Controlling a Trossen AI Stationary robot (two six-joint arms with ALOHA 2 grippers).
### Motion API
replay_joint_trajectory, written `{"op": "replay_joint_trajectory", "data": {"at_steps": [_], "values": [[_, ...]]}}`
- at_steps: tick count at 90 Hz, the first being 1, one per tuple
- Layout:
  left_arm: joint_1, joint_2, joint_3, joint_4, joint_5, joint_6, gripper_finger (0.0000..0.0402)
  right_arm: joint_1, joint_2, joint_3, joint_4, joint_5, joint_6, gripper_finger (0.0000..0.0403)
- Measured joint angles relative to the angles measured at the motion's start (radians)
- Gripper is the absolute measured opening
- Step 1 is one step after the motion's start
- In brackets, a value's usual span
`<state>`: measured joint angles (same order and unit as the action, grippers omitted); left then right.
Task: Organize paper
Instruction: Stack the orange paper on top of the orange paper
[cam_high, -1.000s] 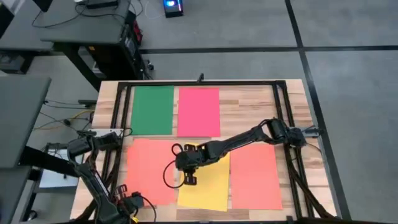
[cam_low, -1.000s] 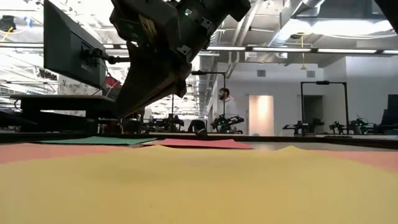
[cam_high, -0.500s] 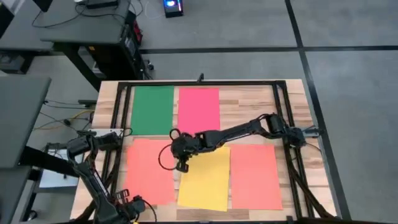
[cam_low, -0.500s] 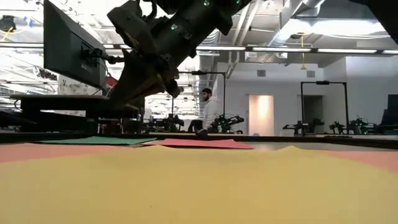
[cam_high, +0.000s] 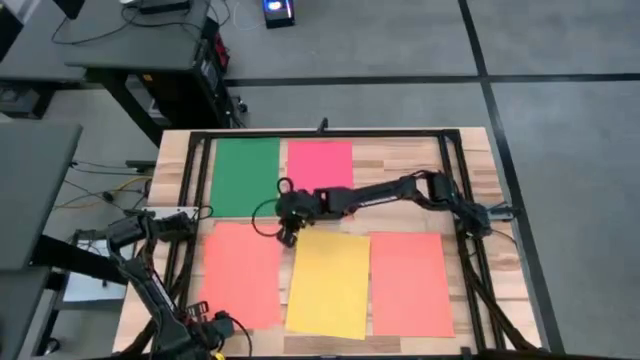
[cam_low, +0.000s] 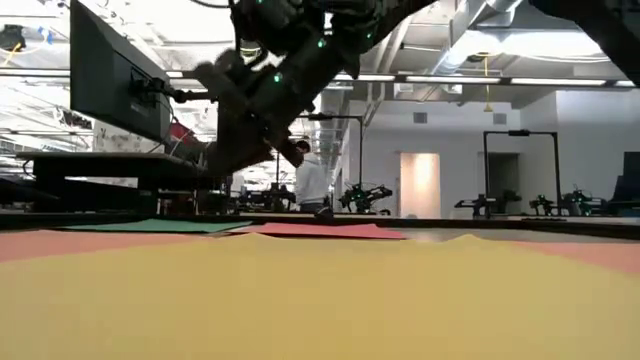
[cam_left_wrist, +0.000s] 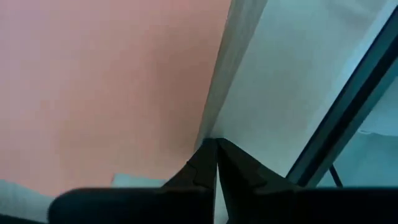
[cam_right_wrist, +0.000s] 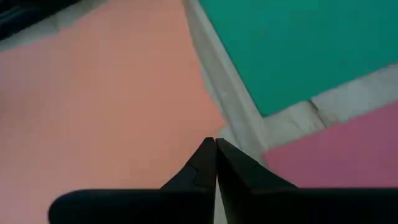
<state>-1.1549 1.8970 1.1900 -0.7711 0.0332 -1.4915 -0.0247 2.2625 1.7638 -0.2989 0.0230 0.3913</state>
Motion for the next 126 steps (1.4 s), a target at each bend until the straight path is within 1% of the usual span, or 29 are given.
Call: {"op": "replay_joint_trajectory", "data": {"at_steps": [7,19,25,33,41,48,57,62,67,71,79,88,94,100,113,126], "values": [[0.000,0.001,-0.001,0.001,0.003,0.009,0.0000,-0.019,0.003,0.000,-0.040,-0.031,-0.007,0.0000],[0.000,0.002,-0.001,-0.001,0.010,0.014,0.0000,-0.035,0.008,0.005,-0.092,-0.051,-0.074,0.0000],[0.000,0.003,-0.002,-0.005,0.010,0.027,0.0000,-0.032,0.012,0.014,-0.119,-0.073,-0.156,0.0000],[0.000,0.003,0.006,-0.017,0.011,0.039,0.0000,-0.009,0.011,0.017,-0.135,-0.074,-0.305,0.0000],[-0.001,-0.004,0.044,-0.097,-0.015,0.039,0.0000,0.027,0.011,0.036,-0.193,-0.068,-0.411,0.0000],[-0.001,-0.048,0.084,-0.200,-0.092,0.039,0.0000,0.069,0.012,0.056,-0.217,-0.032,-0.463,0.0000],[-0.001,-0.120,0.115,-0.316,-0.184,0.017,0.0000,0.120,0.009,0.075,-0.221,-0.013,-0.494,0.0000],[0.009,-0.159,0.112,-0.422,-0.202,-0.031,0.0000,0.151,0.011,0.093,-0.229,-0.007,-0.495,0.0000],[0.024,-0.197,0.112,-0.528,-0.179,-0.091,0.0000,0.184,0.011,0.110,-0.219,0.002,-0.497,0.0000],[0.033,-0.224,0.105,-0.586,-0.137,-0.134,0.0000,0.210,0.010,0.120,-0.210,0.002,-0.502,0.0000],[0.049,-0.282,0.056,-0.611,-0.035,-0.167,0.0000,0.260,0.009,0.123,-0.193,0.002,-0.505,0.0000],[0.070,-0.354,-0.026,-0.555,0.028,-0.174,0.0000,0.300,0.018,0.123,-0.150,-0.002,-0.487,0.0000],[0.088,-0.388,-0.089,-0.508,0.076,-0.177,0.0000,0.313,0.033,0.124,-0.098,-0.003,-0.448,0.0000],[0.097,-0.423,-0.149,-0.459,0.095,-0.173,0.0000,0.319,0.067,0.128,-0.068,-0.029,-0.409,0.0000],[0.101,-0.495,-0.270,-0.326,0.106,-0.203,0.0000,0.326,0.133,0.177,-0.134,-0.040,-0.314,0.0000],[0.108,-0.527,-0.362,-0.274,0.180,-0.249,0.0000,0.326,0.160,0.227,-0.157,-0.043,-0.286,0.0000]]}}
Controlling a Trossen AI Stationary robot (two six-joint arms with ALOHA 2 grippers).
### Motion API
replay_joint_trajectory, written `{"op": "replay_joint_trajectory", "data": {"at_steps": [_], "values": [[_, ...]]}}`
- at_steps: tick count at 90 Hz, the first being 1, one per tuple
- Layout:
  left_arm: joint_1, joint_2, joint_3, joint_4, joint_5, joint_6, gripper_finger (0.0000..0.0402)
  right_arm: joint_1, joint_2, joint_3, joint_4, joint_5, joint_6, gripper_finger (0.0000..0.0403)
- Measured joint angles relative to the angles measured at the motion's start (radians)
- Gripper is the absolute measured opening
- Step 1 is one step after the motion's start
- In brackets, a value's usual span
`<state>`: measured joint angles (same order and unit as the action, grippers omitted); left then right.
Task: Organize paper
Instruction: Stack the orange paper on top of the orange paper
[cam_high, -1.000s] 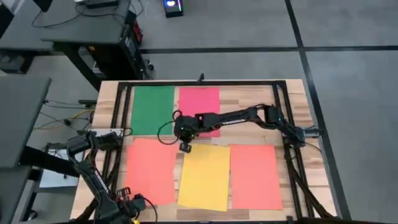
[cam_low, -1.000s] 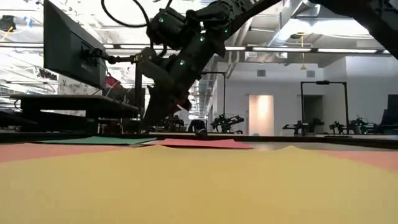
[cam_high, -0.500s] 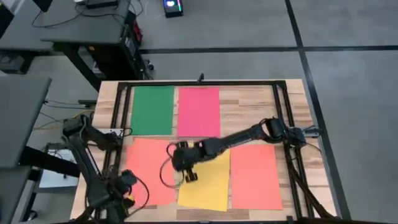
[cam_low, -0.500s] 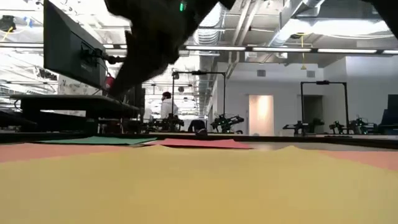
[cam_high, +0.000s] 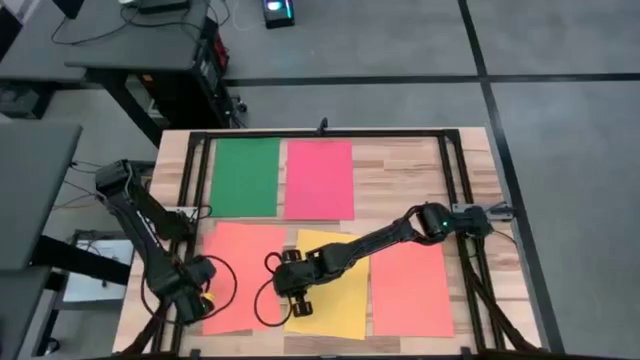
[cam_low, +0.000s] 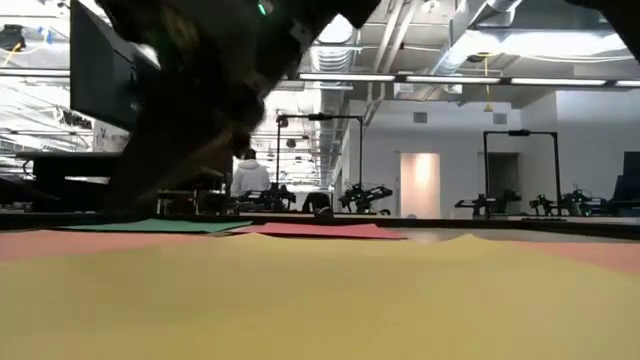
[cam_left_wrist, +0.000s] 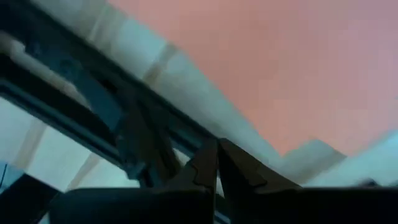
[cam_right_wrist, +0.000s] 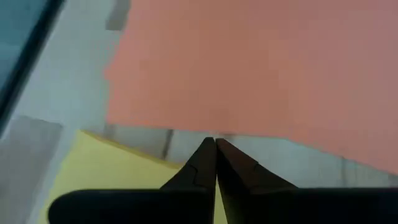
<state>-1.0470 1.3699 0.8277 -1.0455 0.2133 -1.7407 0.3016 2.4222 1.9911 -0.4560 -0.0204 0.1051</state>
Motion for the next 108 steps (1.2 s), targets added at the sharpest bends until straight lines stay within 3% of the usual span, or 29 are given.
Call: {"op": "replay_joint_trajectory", "data": {"at_steps": [18,35,66,108], "values": [[0.015,0.004,-0.066,0.141,0.024,0.005,0.0000,-0.004,0.007,0.003,-0.002,0.000,0.009,0.0000],[0.019,0.004,-0.106,0.167,0.055,-0.040,0.0000,-0.011,0.019,0.004,-0.004,0.001,0.030,0.0000],[0.072,0.004,-0.191,0.305,0.175,-0.065,0.0000,-0.010,0.021,-0.008,-0.078,-0.007,0.048,0.0000],[0.134,0.005,-0.243,0.455,0.209,-0.060,0.0000,0.000,0.014,0.001,-0.096,-0.007,0.074,0.0000]]}}
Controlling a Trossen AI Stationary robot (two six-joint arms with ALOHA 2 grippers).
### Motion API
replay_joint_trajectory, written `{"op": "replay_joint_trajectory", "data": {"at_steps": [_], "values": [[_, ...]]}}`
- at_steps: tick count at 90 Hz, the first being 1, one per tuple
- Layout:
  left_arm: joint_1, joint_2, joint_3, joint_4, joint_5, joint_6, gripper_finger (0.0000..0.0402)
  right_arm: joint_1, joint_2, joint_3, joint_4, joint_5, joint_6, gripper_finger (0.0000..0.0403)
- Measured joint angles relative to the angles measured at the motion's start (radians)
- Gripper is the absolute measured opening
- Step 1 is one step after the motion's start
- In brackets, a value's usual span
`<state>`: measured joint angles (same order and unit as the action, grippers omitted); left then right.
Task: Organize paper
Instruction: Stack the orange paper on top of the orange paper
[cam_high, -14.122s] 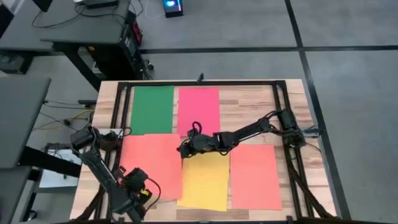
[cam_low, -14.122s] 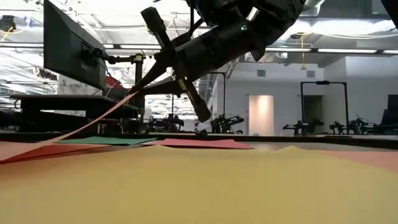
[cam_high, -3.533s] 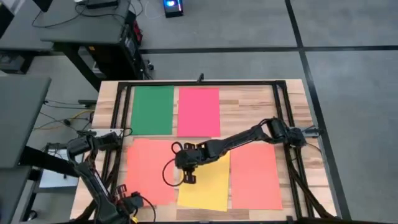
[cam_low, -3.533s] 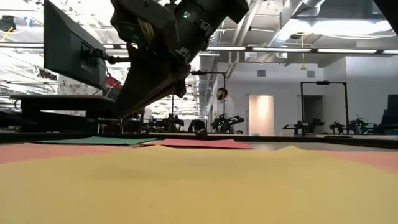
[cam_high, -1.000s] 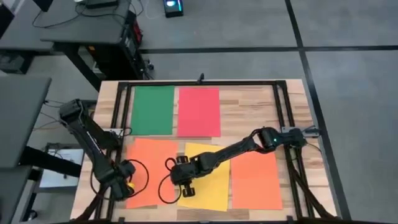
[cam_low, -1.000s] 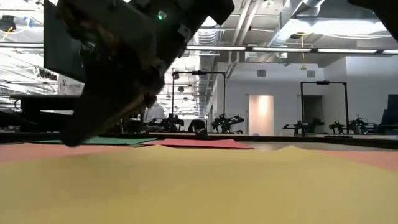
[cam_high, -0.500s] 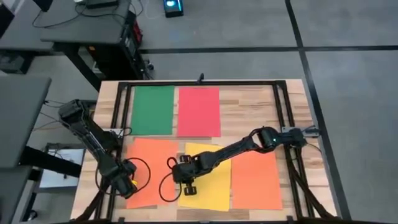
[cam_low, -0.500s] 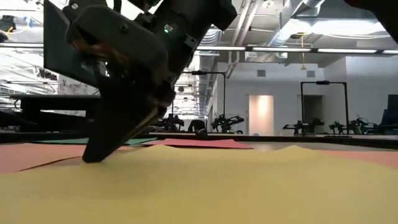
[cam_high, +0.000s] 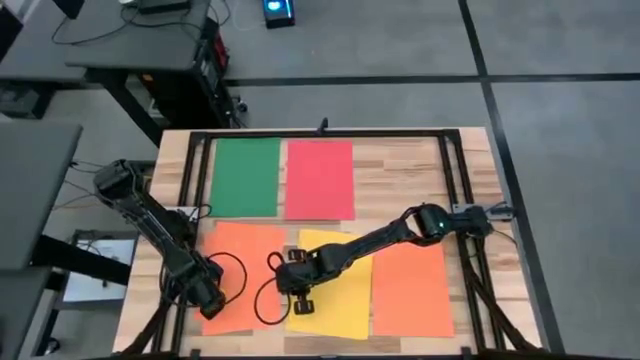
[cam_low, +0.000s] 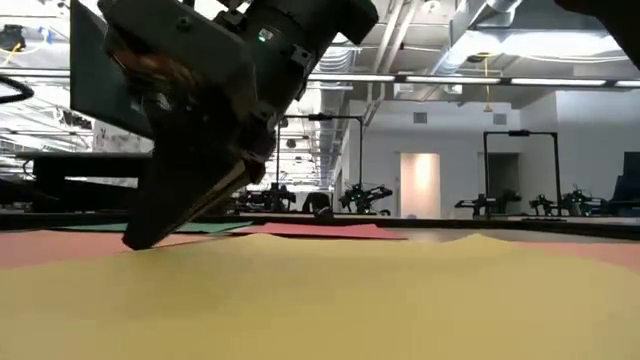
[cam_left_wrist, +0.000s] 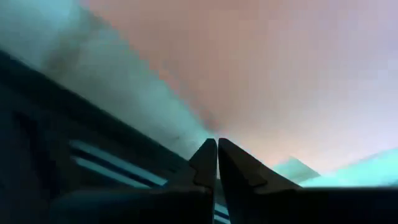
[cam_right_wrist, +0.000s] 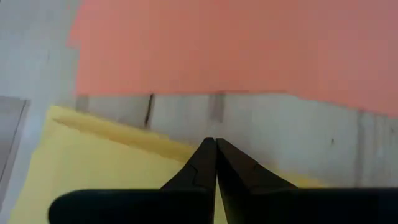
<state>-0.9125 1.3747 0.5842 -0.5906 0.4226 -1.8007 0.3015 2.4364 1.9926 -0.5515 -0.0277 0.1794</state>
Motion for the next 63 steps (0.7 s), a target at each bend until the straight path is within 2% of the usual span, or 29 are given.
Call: {"op": "replay_joint_trajectory", "data": {"at_steps": [12,38,63], "values": [[0.002,0.012,0.000,0.041,-0.005,-0.006,0.0000,0.009,-0.013,0.000,-0.027,0.000,0.017,0.0000],[0.003,0.066,0.002,0.129,-0.002,0.007,0.0000,0.012,-0.026,0.002,0.108,-0.001,0.087,0.0000],[0.002,0.065,0.027,0.079,-0.021,-0.006,0.0000,0.020,-0.027,0.002,0.145,-0.002,0.087,0.0000]]}}
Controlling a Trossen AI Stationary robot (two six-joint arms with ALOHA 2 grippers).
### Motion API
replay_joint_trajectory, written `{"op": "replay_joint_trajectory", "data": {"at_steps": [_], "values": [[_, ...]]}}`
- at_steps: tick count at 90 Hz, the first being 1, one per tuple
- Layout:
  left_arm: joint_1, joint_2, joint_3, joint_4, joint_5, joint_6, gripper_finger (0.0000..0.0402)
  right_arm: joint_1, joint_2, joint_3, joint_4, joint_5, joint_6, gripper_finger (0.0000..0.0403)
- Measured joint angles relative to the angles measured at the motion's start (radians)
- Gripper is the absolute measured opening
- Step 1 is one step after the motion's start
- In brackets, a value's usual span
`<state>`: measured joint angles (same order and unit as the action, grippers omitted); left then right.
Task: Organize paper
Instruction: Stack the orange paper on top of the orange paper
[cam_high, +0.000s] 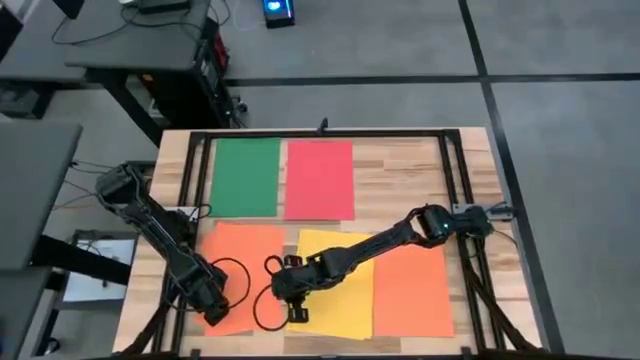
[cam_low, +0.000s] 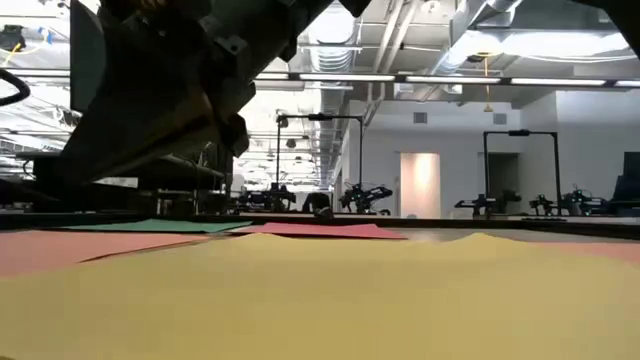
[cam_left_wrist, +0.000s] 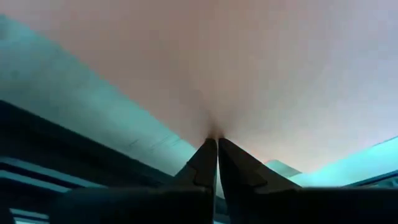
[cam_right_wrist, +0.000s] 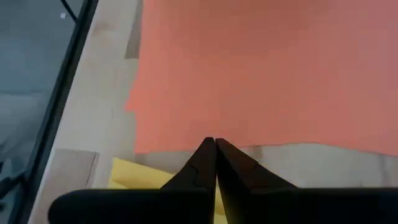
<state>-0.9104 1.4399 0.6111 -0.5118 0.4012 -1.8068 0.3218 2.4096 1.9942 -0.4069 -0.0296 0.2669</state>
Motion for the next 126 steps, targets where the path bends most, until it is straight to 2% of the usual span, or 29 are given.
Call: {"op": "replay_joint_trajectory", "data": {"at_steps": [12,17,27,51,62,74,86,126], "values": [[0.000,0.000,0.037,-0.114,-0.002,0.003,0.0000,-0.016,0.023,0.000,0.033,-0.001,0.011,0.0000],[0.000,0.001,0.053,-0.159,-0.001,0.011,0.0000,-0.021,0.052,0.005,0.059,-0.032,0.035,0.0000],[0.000,0.000,0.072,-0.199,0.004,0.014,0.0000,-0.028,0.086,0.023,0.041,-0.056,0.071,0.0000],[-0.005,0.000,0.070,-0.271,0.023,0.026,0.0000,-0.036,0.072,0.028,0.009,-0.053,0.059,0.0000],[-0.005,0.000,0.048,-0.229,0.034,0.030,0.0000,-0.038,0.075,0.047,-0.083,-0.053,0.023,0.0000],[-0.006,0.000,-0.007,-0.105,0.043,0.007,0.0000,-0.037,0.081,0.048,-0.117,-0.053,0.021,0.0000],[-0.006,-0.004,-0.043,-0.031,0.066,-0.009,0.0000,-0.037,0.081,0.048,-0.111,-0.053,0.021,0.0000],[0.000,0.000,-0.047,0.039,0.071,-0.031,0.0000,-0.041,0.123,0.051,-0.043,-0.097,0.034,0.0000]]}}
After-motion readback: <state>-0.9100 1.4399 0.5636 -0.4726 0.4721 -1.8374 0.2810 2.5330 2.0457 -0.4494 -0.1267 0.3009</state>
